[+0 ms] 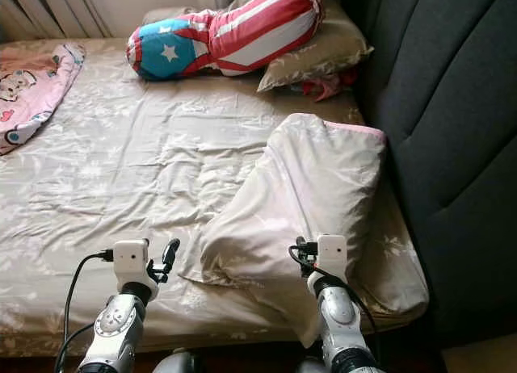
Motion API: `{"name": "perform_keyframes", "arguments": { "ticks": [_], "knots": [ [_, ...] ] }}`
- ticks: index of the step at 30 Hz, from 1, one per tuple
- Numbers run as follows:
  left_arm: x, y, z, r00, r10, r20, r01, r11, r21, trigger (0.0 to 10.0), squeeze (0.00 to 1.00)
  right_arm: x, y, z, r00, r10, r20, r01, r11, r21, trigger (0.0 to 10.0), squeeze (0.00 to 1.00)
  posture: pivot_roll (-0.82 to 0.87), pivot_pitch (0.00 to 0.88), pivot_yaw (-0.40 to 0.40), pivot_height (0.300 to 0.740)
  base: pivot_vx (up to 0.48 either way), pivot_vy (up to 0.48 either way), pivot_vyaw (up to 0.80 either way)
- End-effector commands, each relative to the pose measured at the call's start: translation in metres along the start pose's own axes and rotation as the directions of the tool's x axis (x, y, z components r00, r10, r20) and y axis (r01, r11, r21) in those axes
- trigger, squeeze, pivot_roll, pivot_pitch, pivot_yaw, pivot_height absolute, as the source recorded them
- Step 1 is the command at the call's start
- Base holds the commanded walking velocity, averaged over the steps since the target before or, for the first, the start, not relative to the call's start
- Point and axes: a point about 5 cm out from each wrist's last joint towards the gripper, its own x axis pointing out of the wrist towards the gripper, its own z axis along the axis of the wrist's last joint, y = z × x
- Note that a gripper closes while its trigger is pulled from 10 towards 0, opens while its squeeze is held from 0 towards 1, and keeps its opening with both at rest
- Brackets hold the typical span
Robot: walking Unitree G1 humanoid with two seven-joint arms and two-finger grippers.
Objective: Clean up the room
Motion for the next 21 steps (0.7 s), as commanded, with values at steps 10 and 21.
{"name": "perform_keyframes", "arguments": {
  "ticks": [10, 21],
  "knots": [
    [-0.003, 0.001, -0.005, 1.000, 0.004, -0.024, -0.003, 1.000, 0.006, 10.0, 0.00, -0.003, 0.000, -0.009, 0.999, -0.001, -0.052, 0.001, 1.000, -0.001, 10.0, 0.00, -0.09, 0.205, 0.014, 0.666, 0.414, 0.000, 0.00],
    [-0.004, 0.002, -0.004, 1.000, 0.008, -0.021, -0.008, 1.000, 0.010, 10.0, 0.00, -0.007, -0.012, -0.019, 0.989, -0.082, -0.124, 0.084, 0.996, 0.007, 10.0, 0.00, -0.09, 0.211, 0.013, 0.666, 0.136, 0.000, 0.00]
  ]
}}
